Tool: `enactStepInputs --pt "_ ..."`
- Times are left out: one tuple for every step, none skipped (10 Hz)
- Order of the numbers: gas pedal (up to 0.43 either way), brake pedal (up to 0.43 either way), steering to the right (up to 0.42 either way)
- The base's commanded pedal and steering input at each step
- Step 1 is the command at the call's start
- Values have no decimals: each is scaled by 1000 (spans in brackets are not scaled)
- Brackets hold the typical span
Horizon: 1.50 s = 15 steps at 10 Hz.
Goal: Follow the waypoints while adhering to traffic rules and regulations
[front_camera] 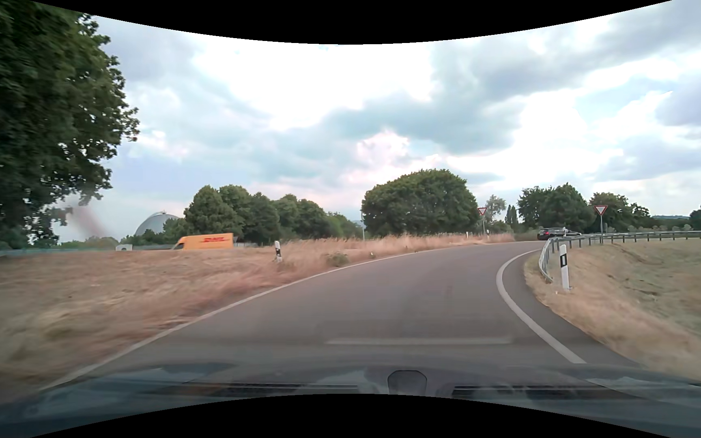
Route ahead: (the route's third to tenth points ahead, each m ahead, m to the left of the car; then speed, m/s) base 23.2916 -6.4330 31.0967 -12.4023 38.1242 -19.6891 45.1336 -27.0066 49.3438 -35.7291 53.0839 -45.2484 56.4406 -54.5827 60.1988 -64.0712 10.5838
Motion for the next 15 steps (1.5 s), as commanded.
enactStepInputs --pt "79 0 93" --pt "79 0 94" --pt "79 0 96" --pt "87 0 99" --pt "98 0 105" --pt "98 0 110" --pt "98 0 119" --pt "110 0 125" --pt "110 0 127" --pt "110 0 128" --pt "118 0 128" --pt "118 0 125" --pt "138 0 120" --pt "150 0 118" --pt "157 0 117"
